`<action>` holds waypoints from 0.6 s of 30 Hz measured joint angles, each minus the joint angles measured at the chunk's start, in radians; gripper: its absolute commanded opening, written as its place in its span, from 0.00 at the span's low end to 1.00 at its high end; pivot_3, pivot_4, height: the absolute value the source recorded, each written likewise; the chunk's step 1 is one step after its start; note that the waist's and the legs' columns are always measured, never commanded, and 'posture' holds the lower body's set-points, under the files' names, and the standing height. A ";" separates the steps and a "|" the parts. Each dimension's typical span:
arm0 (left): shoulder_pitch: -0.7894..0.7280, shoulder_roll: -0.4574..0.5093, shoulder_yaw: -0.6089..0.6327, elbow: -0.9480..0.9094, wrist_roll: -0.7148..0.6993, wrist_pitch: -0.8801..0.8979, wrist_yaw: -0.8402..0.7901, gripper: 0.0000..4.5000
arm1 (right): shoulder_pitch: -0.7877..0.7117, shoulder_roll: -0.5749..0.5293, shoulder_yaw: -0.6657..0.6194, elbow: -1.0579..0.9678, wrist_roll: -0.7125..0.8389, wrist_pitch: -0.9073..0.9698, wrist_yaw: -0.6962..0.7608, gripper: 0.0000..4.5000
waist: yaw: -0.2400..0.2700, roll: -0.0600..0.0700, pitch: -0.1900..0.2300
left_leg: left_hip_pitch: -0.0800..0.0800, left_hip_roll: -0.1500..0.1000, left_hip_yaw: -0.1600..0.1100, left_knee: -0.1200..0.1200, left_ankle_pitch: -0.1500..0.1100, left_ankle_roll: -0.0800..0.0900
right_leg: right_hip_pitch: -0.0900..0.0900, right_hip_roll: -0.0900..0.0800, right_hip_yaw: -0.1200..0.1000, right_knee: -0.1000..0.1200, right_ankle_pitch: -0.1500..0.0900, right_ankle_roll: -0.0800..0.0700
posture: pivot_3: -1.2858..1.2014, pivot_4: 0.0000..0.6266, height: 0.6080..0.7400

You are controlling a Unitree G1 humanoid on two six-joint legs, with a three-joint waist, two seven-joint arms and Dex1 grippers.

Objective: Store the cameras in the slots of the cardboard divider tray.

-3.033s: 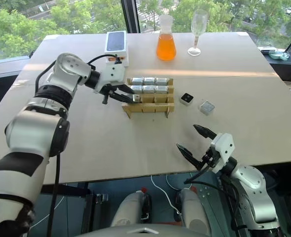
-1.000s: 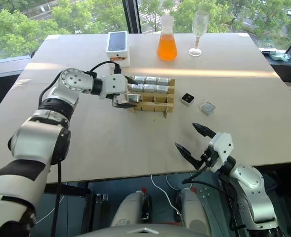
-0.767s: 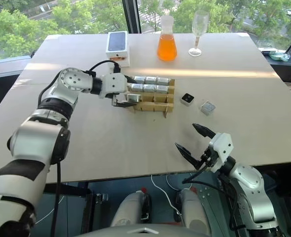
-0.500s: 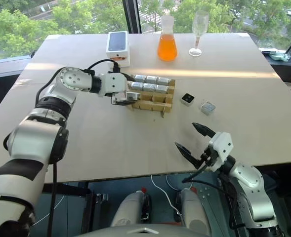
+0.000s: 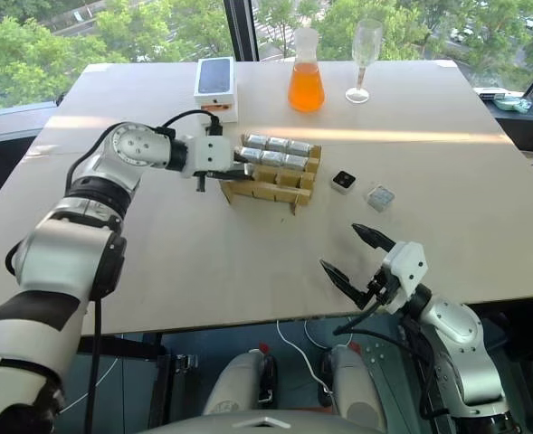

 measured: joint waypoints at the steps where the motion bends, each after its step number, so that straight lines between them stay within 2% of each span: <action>1: -0.008 0.000 0.000 0.000 0.000 0.002 -0.004 0.16 | -0.002 0.000 0.000 0.001 0.000 0.000 0.000 1.00 | 0.000 0.000 0.000 | 0.000 0.000 0.000 0.000 0.000 0.000 | 0.000 0.000 0.000 0.000 0.000 0.000 | 0.52 0.24 1.00; 5: -0.050 0.003 0.001 0.007 0.000 0.028 -0.050 0.16 | -0.007 0.000 0.000 0.003 0.000 -0.001 0.004 1.00 | 0.000 0.000 0.000 | 0.000 0.000 0.000 0.000 0.000 0.000 | 0.000 0.000 0.000 0.000 0.000 0.000 | 0.52 0.24 1.00; 13: -0.111 -0.002 0.033 0.029 -0.042 0.150 -0.281 0.16 | -0.015 0.001 0.001 0.022 0.000 -0.001 0.008 1.00 | -0.001 0.000 0.000 | 0.000 0.000 0.000 0.000 0.000 0.000 | 0.000 0.000 0.000 0.000 0.000 0.000 | 0.52 0.24 1.00; 18: -0.111 -0.021 0.036 0.035 -0.045 0.188 -0.300 0.16 | -0.011 0.009 0.008 0.020 -0.006 -0.001 -0.001 1.00 | -0.001 0.000 0.000 | 0.000 0.000 0.000 0.000 0.000 0.000 | 0.000 0.000 0.000 0.000 0.000 0.000 | 0.52 0.24 1.00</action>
